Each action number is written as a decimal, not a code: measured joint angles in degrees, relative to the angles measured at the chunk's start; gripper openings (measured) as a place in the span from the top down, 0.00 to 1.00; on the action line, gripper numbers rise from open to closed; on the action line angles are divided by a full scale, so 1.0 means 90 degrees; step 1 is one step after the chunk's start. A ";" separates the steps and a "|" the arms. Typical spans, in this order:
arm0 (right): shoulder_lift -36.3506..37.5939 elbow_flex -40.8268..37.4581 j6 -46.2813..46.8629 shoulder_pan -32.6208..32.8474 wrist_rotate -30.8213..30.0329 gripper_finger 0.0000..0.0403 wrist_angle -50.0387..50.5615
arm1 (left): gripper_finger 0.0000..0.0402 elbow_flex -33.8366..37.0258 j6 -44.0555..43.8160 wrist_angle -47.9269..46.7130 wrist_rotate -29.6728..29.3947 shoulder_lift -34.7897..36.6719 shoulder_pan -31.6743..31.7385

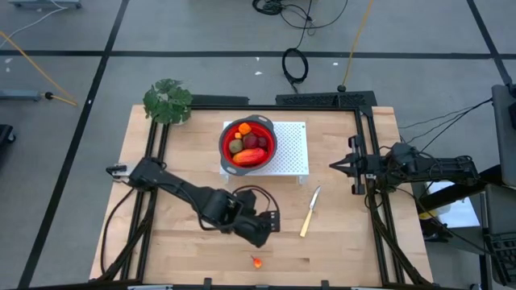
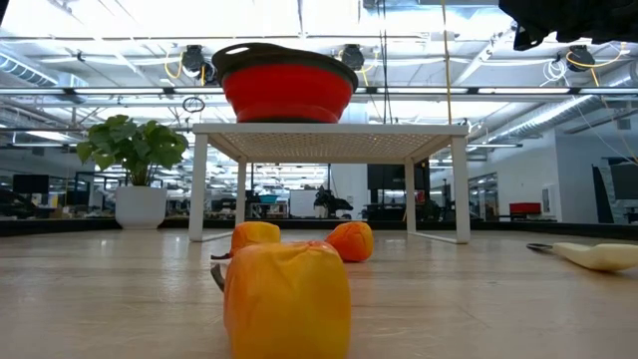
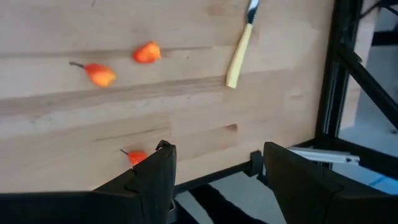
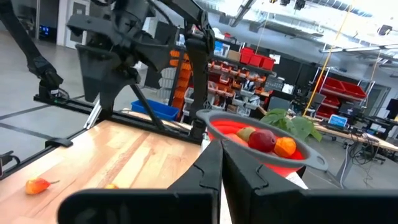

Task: Pick & Place Fruit
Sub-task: Put the orange peach into the orange strainer bowl on the shelf

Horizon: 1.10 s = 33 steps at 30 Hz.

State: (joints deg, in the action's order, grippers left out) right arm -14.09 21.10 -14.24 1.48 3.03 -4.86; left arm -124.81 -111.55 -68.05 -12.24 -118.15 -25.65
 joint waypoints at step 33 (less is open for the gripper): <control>0.0002 0.0000 0.0650 0.0002 0.0528 1.00 0.0968 | 0.40 0.0693 -0.3170 -0.0268 0.0746 -0.1184 0.0049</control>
State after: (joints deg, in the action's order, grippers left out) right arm -14.07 21.10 -8.38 1.50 7.78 3.86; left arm -118.57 -140.09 -70.46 -5.53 -128.81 -25.21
